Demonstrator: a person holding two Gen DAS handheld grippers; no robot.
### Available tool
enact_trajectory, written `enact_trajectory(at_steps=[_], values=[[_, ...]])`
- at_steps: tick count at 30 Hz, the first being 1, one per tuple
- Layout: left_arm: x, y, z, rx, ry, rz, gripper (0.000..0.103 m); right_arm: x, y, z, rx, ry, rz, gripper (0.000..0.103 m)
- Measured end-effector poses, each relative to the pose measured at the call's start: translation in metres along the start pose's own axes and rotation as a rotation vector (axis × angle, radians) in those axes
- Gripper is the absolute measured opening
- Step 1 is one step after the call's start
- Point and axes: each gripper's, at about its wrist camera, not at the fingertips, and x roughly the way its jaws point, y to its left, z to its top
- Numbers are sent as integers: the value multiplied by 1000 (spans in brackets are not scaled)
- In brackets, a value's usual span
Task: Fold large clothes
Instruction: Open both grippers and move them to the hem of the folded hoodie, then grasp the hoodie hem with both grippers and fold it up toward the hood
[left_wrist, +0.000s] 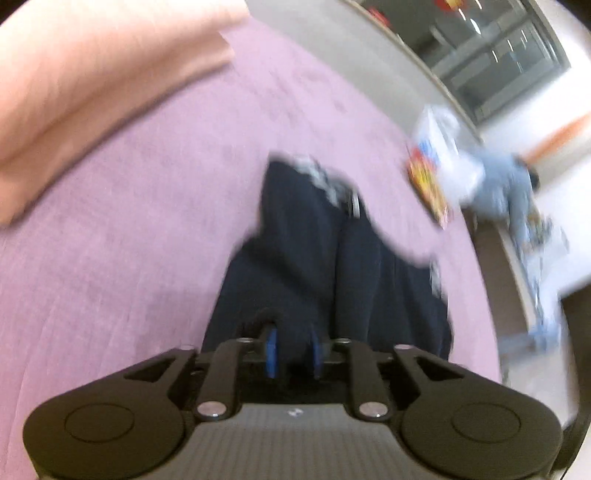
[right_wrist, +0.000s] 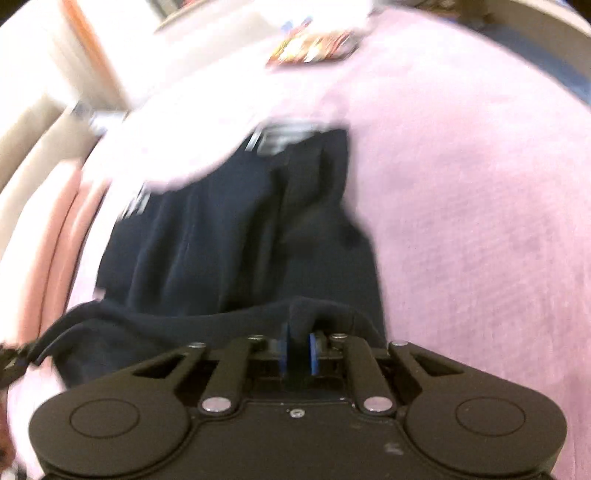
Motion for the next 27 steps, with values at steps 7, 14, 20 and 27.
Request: enact_trajectory(at_steps=[7, 14, 20, 27], values=[[17, 18, 23, 59, 10, 63, 61, 6, 8, -2, -34, -73, -133, 69], [87, 21, 21, 246, 213, 94, 58, 48, 20, -18, -8, 23, -183, 68], [132, 18, 23, 371, 261, 101, 58, 71, 31, -20, -12, 61, -212, 68], [146, 11, 23, 375, 264, 63, 42, 80, 40, -18, -97, 7, -211, 68]])
